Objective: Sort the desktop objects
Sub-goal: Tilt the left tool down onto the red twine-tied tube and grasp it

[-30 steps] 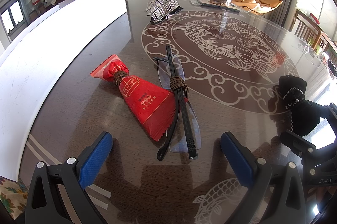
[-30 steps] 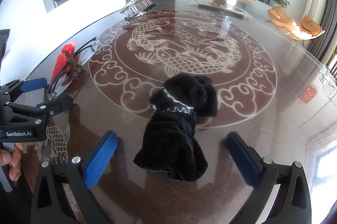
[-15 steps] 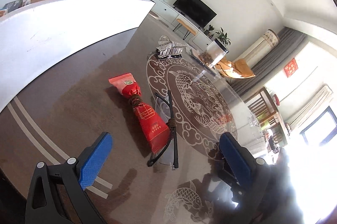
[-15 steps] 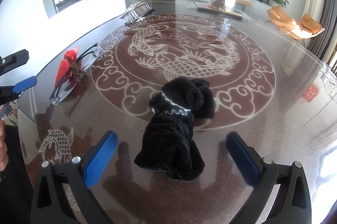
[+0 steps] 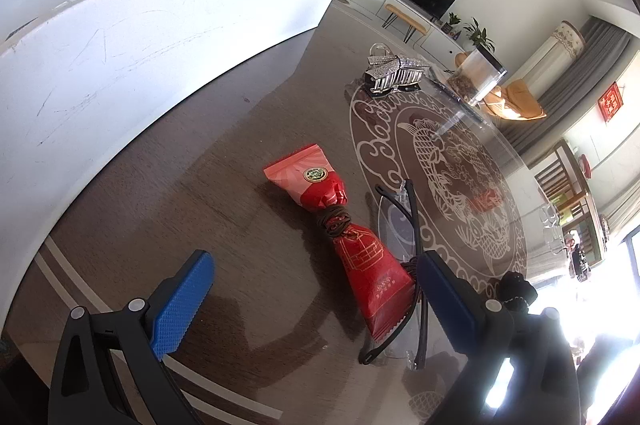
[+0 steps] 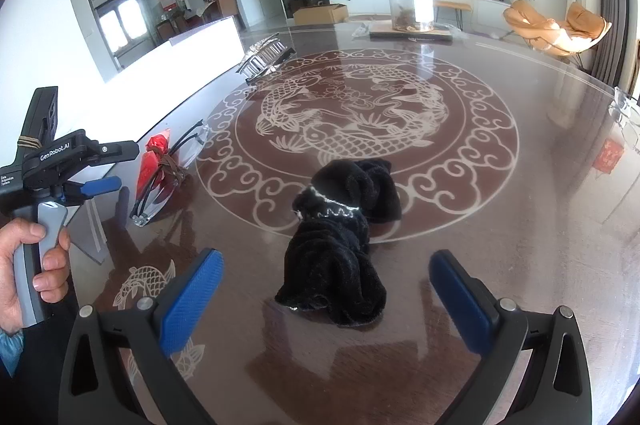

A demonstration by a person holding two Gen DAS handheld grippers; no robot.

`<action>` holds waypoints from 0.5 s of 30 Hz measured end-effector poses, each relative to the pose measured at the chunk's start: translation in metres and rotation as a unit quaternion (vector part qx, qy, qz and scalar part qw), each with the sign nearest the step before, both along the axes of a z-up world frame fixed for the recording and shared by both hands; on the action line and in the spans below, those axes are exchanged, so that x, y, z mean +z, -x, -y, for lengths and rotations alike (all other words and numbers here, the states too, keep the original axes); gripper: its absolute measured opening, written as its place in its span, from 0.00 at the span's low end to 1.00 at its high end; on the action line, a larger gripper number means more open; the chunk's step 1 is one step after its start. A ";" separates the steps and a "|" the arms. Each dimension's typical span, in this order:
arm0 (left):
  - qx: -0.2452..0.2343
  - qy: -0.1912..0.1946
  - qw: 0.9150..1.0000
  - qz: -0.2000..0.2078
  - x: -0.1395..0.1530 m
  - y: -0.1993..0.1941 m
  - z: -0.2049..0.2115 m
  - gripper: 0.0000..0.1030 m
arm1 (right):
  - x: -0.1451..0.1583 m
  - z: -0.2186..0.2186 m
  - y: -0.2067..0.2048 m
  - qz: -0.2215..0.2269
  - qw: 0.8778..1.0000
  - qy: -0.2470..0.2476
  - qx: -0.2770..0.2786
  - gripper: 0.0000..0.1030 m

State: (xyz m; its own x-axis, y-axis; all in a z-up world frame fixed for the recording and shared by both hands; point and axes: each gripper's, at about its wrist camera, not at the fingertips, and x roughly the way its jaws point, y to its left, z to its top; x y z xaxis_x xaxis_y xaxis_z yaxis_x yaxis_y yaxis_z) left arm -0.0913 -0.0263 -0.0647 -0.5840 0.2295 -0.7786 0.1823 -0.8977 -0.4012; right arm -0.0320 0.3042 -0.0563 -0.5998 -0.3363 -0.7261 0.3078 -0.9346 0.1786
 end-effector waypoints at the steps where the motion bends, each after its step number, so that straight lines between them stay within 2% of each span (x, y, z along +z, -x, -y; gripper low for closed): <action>1: -0.002 0.002 1.000 0.002 0.000 0.003 0.001 0.99 | 0.001 -0.001 0.000 -0.003 1.000 0.005 -0.003 1.00; 5: -0.006 0.027 0.999 0.017 -0.001 0.019 -0.007 0.99 | 0.000 -0.004 0.004 0.005 1.000 0.015 -0.011 1.00; 8: 0.002 0.069 0.997 0.034 -0.001 0.029 -0.011 0.97 | 0.001 -0.005 0.004 0.003 1.000 0.019 -0.010 1.00; 9: 0.004 0.081 0.996 0.034 -0.001 0.031 -0.012 0.91 | 0.001 -0.005 0.005 0.004 1.000 0.018 -0.011 1.00; 11: -0.009 0.096 0.995 0.032 0.001 0.032 -0.010 0.51 | 0.000 -0.005 0.005 0.007 1.000 0.016 -0.013 1.00; 12: -0.020 0.116 0.992 0.037 0.001 0.032 -0.011 0.30 | 0.000 -0.006 0.005 0.006 1.000 0.016 -0.013 1.00; 15: -0.064 0.135 0.988 0.037 0.002 0.027 -0.008 0.22 | -0.001 -0.004 0.005 0.011 1.000 0.013 -0.010 1.00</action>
State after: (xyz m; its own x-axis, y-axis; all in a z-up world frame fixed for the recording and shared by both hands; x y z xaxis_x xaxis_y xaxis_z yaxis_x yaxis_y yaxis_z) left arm -0.1181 -0.0182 -0.0632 -0.5023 0.0751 -0.8614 0.0812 -0.9877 -0.1335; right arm -0.0366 0.3084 -0.0569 -0.5899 -0.3436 -0.7307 0.2854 -0.9353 0.2093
